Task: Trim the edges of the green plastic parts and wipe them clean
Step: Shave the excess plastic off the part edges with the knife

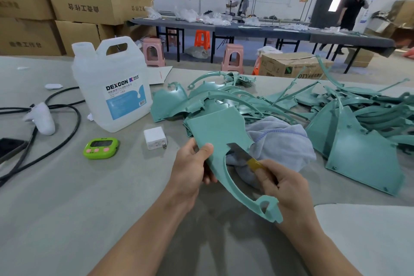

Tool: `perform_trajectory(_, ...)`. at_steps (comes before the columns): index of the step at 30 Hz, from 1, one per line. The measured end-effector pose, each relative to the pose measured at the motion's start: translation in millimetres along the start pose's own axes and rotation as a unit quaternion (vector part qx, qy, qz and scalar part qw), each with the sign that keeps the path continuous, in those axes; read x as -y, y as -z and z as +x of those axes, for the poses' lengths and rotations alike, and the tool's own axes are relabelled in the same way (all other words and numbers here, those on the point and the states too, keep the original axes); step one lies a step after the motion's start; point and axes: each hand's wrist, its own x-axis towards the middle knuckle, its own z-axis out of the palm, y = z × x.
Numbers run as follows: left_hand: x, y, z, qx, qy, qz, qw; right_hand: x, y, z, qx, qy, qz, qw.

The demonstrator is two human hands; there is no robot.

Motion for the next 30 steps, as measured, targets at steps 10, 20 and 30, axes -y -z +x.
perform_trajectory(10,-3.7,0.5,-0.8,-0.014,-0.028,-0.001,1.0,4.4,0.5,-2.8,0.043,0.006,0.033,0.999)
perform_trajectory(20,-5.8,3.6,3.4,-0.017,-0.01,-0.041,0.999,8.9,8.3,-1.1,0.195,0.004,0.134,0.972)
perform_trajectory(30,-5.2,10.9,7.9,-0.023,-0.01,-0.034,0.999,-0.2,14.3,1.0,0.284,0.005,0.146,0.948)
